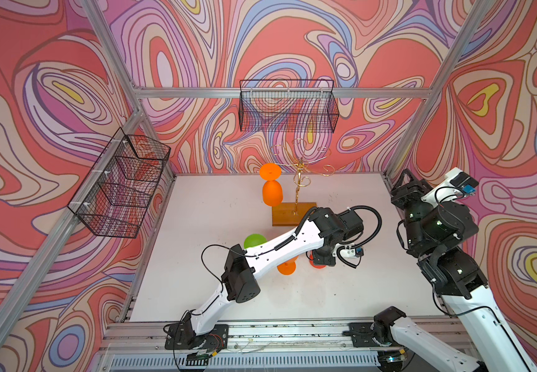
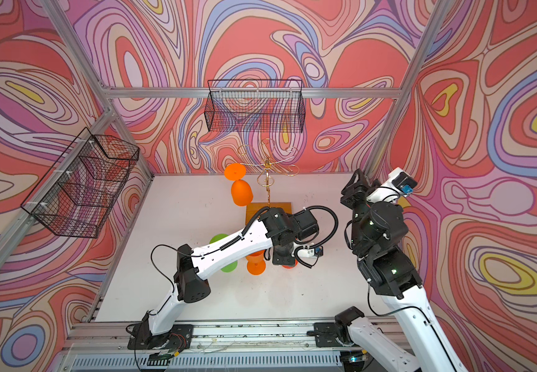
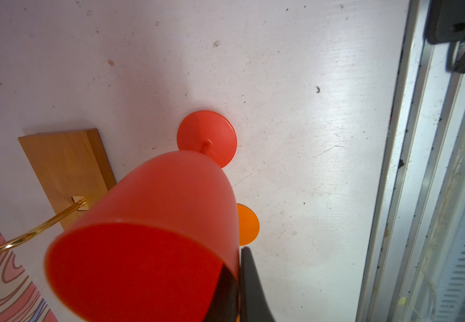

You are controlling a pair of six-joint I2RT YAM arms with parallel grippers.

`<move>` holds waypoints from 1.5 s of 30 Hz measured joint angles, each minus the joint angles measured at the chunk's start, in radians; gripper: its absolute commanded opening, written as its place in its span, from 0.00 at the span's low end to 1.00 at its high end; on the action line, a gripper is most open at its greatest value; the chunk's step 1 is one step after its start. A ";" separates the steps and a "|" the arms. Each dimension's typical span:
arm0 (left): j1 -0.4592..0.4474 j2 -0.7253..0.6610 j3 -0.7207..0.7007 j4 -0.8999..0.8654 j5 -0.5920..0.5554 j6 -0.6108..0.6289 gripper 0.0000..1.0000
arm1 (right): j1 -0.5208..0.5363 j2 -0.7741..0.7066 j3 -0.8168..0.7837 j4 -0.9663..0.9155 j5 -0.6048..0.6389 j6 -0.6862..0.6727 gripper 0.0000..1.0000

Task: Take the wine glass off the wine glass rack
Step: Place the wine glass at the center of the table.

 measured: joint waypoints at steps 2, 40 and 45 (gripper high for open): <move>0.000 0.000 -0.008 -0.006 0.000 0.000 0.00 | 0.000 0.001 -0.001 0.000 0.000 0.000 0.61; 0.000 -0.168 -0.006 0.034 -0.089 -0.011 0.86 | 0.000 0.016 -0.020 0.000 -0.008 0.009 0.61; 0.000 -0.320 -0.013 0.069 -0.106 -0.011 0.86 | 0.000 0.021 -0.024 0.001 -0.017 0.014 0.61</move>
